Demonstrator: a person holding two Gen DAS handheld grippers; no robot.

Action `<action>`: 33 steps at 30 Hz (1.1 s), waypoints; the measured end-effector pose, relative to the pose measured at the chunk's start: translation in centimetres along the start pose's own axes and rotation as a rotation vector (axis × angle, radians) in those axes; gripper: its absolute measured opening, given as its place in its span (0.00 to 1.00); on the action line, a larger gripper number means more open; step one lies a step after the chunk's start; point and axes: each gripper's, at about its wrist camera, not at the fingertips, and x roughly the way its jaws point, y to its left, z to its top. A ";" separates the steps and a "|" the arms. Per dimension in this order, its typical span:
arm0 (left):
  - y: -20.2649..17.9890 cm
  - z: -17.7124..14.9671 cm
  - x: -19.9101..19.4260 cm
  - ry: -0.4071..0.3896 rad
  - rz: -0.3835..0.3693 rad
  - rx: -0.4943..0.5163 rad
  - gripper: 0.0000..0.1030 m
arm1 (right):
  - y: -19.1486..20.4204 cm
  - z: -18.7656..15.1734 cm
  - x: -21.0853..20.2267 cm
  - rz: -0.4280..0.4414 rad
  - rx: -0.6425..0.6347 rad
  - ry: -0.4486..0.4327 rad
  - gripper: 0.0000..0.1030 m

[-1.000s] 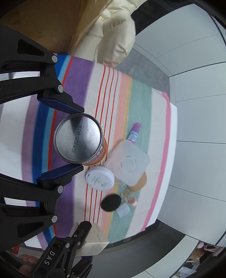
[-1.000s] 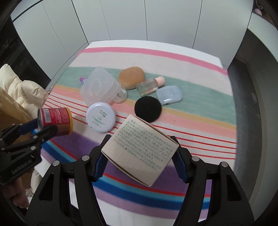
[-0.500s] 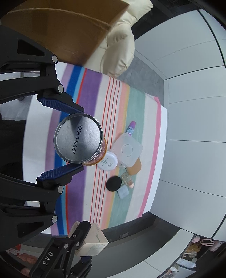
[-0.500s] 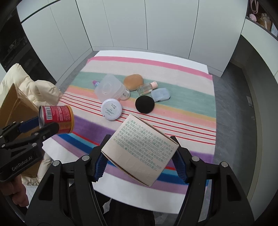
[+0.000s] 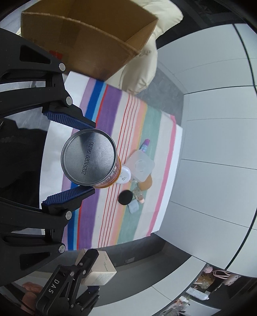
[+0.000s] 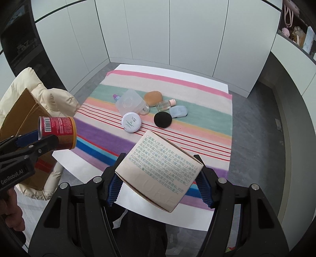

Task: Organize objects
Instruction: 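Lift the red can with the left tool while the right tool carries the white box toward the cardboard box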

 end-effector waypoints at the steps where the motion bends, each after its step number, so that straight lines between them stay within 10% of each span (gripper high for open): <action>1: -0.1 -0.1 -0.4 -0.014 0.013 0.015 0.57 | 0.0 -0.1 -0.2 -0.002 -0.005 -0.003 0.66; 33: 2.7 -0.5 -4.2 -0.143 -0.003 0.003 0.57 | 5.4 1.8 -2.5 0.088 -0.072 -0.089 0.66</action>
